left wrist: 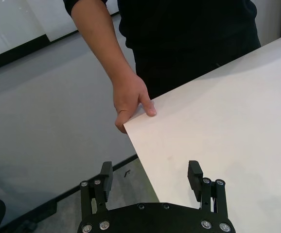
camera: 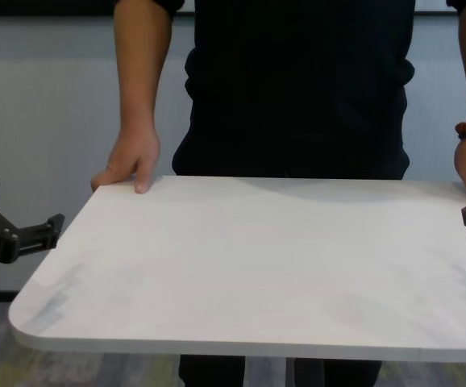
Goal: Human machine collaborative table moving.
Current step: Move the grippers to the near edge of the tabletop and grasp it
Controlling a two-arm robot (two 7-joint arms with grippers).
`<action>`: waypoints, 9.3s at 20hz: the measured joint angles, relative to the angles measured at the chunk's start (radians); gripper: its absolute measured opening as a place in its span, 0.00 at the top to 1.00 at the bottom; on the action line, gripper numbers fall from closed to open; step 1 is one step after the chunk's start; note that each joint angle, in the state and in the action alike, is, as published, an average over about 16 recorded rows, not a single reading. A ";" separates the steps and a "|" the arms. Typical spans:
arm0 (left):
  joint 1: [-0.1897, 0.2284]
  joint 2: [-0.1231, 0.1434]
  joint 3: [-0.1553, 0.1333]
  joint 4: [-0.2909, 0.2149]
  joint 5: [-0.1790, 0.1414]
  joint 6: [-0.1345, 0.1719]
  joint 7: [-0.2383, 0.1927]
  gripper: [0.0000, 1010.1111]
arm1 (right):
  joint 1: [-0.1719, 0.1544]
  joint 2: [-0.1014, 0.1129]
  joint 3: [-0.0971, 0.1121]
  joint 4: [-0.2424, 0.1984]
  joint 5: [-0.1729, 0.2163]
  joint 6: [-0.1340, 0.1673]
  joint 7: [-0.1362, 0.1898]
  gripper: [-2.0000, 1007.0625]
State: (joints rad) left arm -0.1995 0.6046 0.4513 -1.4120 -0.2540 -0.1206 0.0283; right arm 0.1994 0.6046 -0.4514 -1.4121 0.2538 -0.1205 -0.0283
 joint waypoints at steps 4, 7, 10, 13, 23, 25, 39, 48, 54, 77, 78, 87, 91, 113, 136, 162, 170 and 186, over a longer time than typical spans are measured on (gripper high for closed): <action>0.000 0.000 0.000 0.000 0.000 0.000 0.000 0.01 | 0.000 0.000 0.000 0.000 0.000 0.000 0.000 0.00; 0.000 0.000 0.000 0.000 0.000 0.000 0.000 0.01 | 0.000 0.000 0.000 0.000 0.000 0.000 0.000 0.00; 0.000 0.000 0.000 0.000 0.000 0.000 0.000 0.01 | 0.000 0.000 0.000 0.000 0.000 0.000 0.000 0.00; 0.000 0.000 0.000 0.000 0.000 0.000 0.000 0.01 | 0.000 0.000 0.000 0.000 0.000 0.000 0.000 0.00; 0.000 0.000 0.000 0.000 0.000 0.000 0.000 0.01 | 0.000 0.000 0.000 0.000 0.000 0.000 0.000 0.00; 0.000 0.000 0.000 0.000 0.000 0.000 0.000 0.01 | 0.000 0.000 0.000 0.000 0.000 0.000 0.000 0.00; 0.000 0.000 0.000 0.000 0.000 0.000 0.000 0.01 | 0.000 0.000 0.000 0.000 0.000 0.000 0.000 0.00; 0.000 0.000 0.000 0.000 0.000 0.000 0.000 0.01 | -0.009 0.001 0.001 -0.008 -0.003 0.002 -0.006 0.00; 0.000 0.000 0.000 0.000 0.000 0.000 0.000 0.01 | -0.057 0.013 0.015 -0.050 -0.006 0.005 -0.018 0.00; 0.149 0.079 0.040 -0.132 0.259 0.119 0.191 0.01 | -0.280 0.081 0.076 -0.249 -0.080 0.040 -0.050 0.00; 0.166 0.087 0.045 -0.141 0.286 0.130 0.206 0.01 | -0.287 0.081 0.076 -0.252 -0.083 0.037 -0.048 0.00; 0.284 0.105 0.085 -0.140 0.470 0.177 0.333 0.01 | -0.312 0.063 0.053 -0.234 -0.123 -0.001 -0.024 0.00; 0.306 0.095 0.104 -0.115 0.548 0.171 0.384 0.01 | -0.315 0.050 0.039 -0.208 -0.167 -0.016 -0.038 0.00; 0.323 0.077 0.115 -0.096 0.617 0.159 0.446 0.01 | -0.288 -0.008 0.031 -0.102 -0.404 0.063 -0.125 0.00; 0.321 0.079 0.112 -0.099 0.608 0.158 0.446 0.01 | -0.286 -0.048 0.075 -0.081 -0.393 0.033 -0.085 0.00; 0.321 0.079 0.112 -0.099 0.606 0.157 0.446 0.01 | -0.225 -0.103 0.076 0.052 -0.613 0.067 -0.204 0.00; 0.321 0.079 0.112 -0.099 0.606 0.157 0.446 0.01 | -0.192 -0.117 0.082 0.104 -0.653 0.047 -0.209 0.00; 0.321 0.079 0.112 -0.099 0.606 0.157 0.446 0.01 | -0.159 -0.136 0.085 0.161 -0.674 0.005 -0.202 0.00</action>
State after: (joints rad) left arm 0.1212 0.6838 0.5633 -1.5112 0.3522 0.0366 0.4747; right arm 0.0406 0.4682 -0.3660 -1.2506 -0.4199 -0.1158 -0.2303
